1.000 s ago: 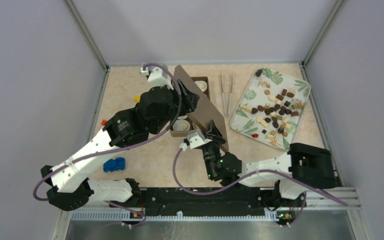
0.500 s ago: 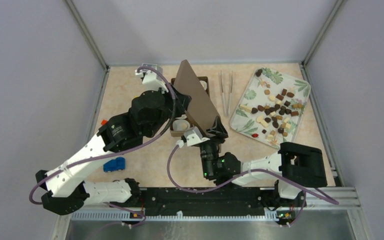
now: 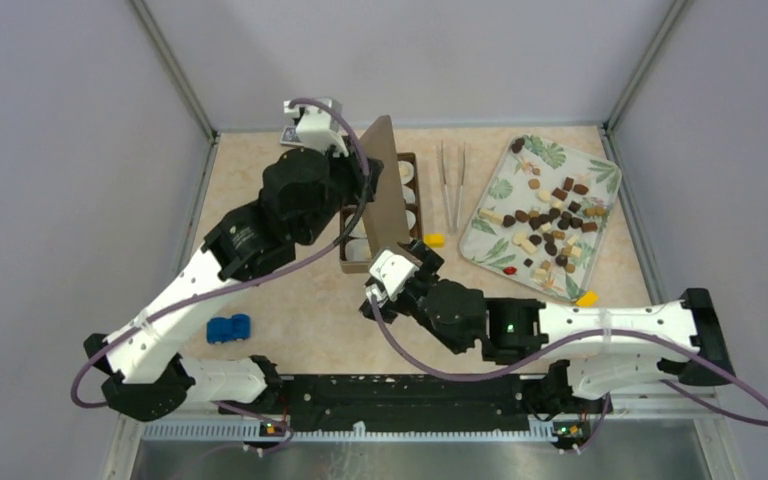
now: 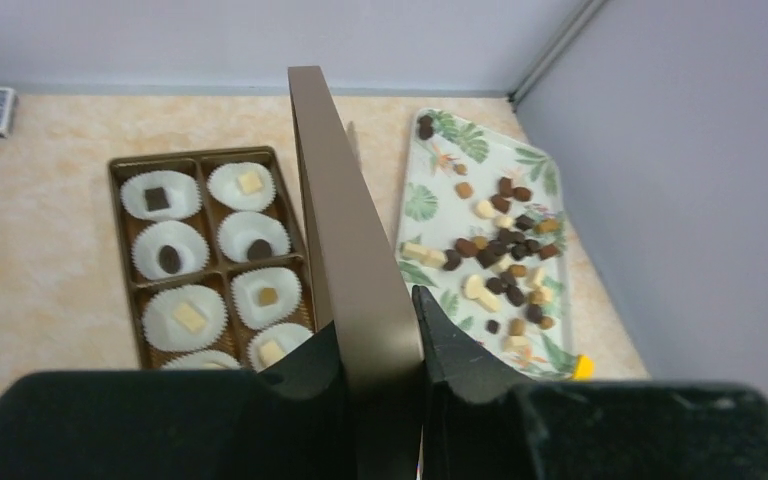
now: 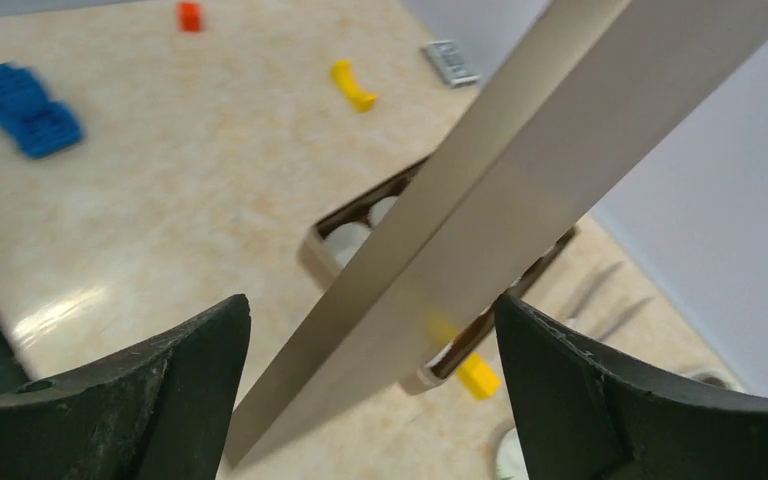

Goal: Pack the chocolate

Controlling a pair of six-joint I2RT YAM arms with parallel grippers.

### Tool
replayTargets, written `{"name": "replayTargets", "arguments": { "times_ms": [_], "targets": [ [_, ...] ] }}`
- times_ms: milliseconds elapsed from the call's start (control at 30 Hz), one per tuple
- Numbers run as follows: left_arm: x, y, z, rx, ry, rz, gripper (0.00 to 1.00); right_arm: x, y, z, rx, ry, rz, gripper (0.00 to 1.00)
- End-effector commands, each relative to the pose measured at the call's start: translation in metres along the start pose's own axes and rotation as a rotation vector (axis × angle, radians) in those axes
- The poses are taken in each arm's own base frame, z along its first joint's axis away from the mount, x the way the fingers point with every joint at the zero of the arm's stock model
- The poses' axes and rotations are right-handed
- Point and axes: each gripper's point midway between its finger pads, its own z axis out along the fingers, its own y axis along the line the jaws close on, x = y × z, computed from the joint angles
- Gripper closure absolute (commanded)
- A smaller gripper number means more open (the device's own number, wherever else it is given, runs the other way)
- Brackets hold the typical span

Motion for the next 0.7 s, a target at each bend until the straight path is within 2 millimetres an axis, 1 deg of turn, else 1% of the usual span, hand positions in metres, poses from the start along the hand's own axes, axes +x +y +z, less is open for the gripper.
{"name": "replayTargets", "arguments": {
  "times_ms": [0,67,100,133,167,233,267,300,333,367,433,500,567,600,667],
  "targets": [
    [-0.030,0.008,0.018,0.089,-0.005,0.141,1.00,0.012,0.034,-0.047,-0.347,0.151,0.110,0.10],
    [-0.030,0.009,0.023,0.170,0.035,0.157,1.00,0.000,0.027,-0.059,-0.387,0.140,0.161,0.10],
    [-0.029,0.012,0.025,0.191,0.055,0.169,1.00,-0.006,0.021,-0.064,-0.397,0.130,0.187,0.10],
    [-0.026,0.009,0.026,0.236,0.086,0.184,1.00,-0.009,0.013,-0.067,-0.394,0.118,0.208,0.10],
    [-0.025,0.008,0.026,0.262,0.104,0.197,1.00,-0.013,-0.001,-0.072,-0.376,0.089,0.239,0.09],
    [-0.023,0.004,0.025,0.326,0.135,0.214,1.00,-0.016,-0.029,-0.074,-0.347,0.028,0.311,0.09],
    [-0.023,0.004,0.024,0.347,0.142,0.213,1.00,-0.015,-0.046,-0.073,-0.323,0.001,0.384,0.09],
    [-0.025,0.001,0.021,0.379,0.146,0.199,1.00,-0.013,-0.066,-0.071,-0.288,-0.022,0.451,0.09],
    [-0.026,-0.002,0.017,0.418,0.148,0.187,1.00,-0.011,-0.082,-0.071,-0.266,-0.041,0.514,0.09],
    [-0.025,-0.009,0.011,0.481,0.152,0.182,1.00,-0.009,-0.093,-0.070,-0.274,-0.055,0.565,0.09],
    [-0.023,-0.024,-0.007,0.613,0.160,0.189,1.00,-0.005,-0.107,-0.066,-0.315,-0.081,0.652,0.09],
    [-0.025,-0.035,-0.023,0.698,0.158,0.198,1.00,0.007,-0.115,-0.057,-0.370,-0.086,0.735,0.09],
    [-0.030,-0.041,-0.035,0.746,0.145,0.202,1.00,0.017,-0.117,-0.051,-0.443,-0.113,0.809,0.09],
    [-0.031,-0.043,-0.040,0.764,0.144,0.201,1.00,0.013,-0.121,-0.049,-0.477,-0.175,0.818,0.09],
    [-0.035,-0.046,-0.046,0.782,0.139,0.187,1.00,0.015,-0.117,-0.051,-0.541,-0.222,0.831,0.09]
  ]
}}
